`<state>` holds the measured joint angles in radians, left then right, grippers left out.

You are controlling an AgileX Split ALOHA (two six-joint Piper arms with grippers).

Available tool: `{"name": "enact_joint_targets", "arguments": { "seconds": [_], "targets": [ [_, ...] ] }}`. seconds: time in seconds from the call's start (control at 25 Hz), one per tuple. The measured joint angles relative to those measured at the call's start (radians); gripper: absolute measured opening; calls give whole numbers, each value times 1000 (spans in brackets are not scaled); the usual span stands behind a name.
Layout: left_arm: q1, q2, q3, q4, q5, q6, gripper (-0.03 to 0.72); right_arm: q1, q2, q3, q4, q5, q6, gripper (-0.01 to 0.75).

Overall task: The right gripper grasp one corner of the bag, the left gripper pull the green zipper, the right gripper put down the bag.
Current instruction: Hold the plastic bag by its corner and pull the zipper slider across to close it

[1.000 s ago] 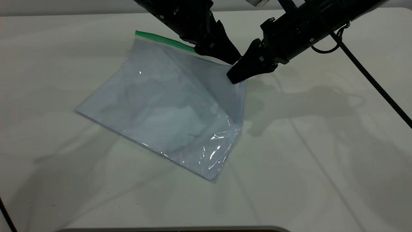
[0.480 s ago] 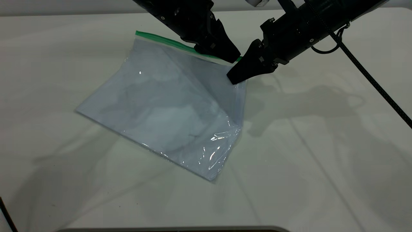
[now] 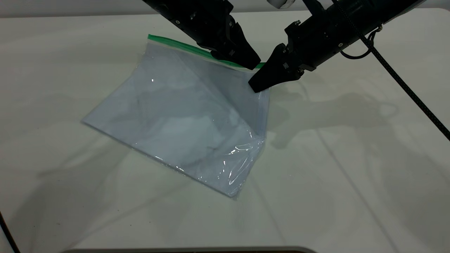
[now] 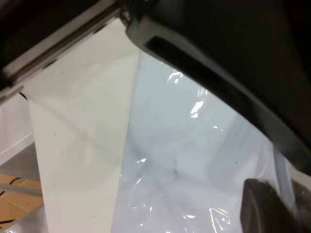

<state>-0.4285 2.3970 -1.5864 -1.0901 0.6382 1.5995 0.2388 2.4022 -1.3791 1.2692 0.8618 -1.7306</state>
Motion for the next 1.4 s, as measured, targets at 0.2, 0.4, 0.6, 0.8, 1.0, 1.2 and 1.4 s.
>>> {"name": "enact_joint_targets", "arguments": {
  "seconds": [0.2, 0.4, 0.6, 0.8, 1.0, 1.2, 1.4],
  "targets": [
    [0, 0, 0, 6, -8, 2, 73, 0, 0, 0, 0, 0, 0, 35],
    [-2, 0, 0, 6, -21, 23, 72, -10, 0, 0, 2, 5, 0, 35],
    [-3, 0, 0, -9, -34, 45, 72, -31, 1, 0, 11, 29, 0, 35],
    [-11, 0, 0, -12, -70, 50, 72, -41, 3, 0, 21, 32, 0, 35],
    [-12, 0, 0, 11, -77, 53, 72, -41, 5, 0, 25, 30, 0, 35],
    [-12, 0, 0, 13, -94, 53, 72, -47, 5, -1, 28, 24, 0, 35],
    [-14, 0, -2, 9, -117, 71, 72, -76, 5, -1, 31, 38, 0, 35]
  ]
}}
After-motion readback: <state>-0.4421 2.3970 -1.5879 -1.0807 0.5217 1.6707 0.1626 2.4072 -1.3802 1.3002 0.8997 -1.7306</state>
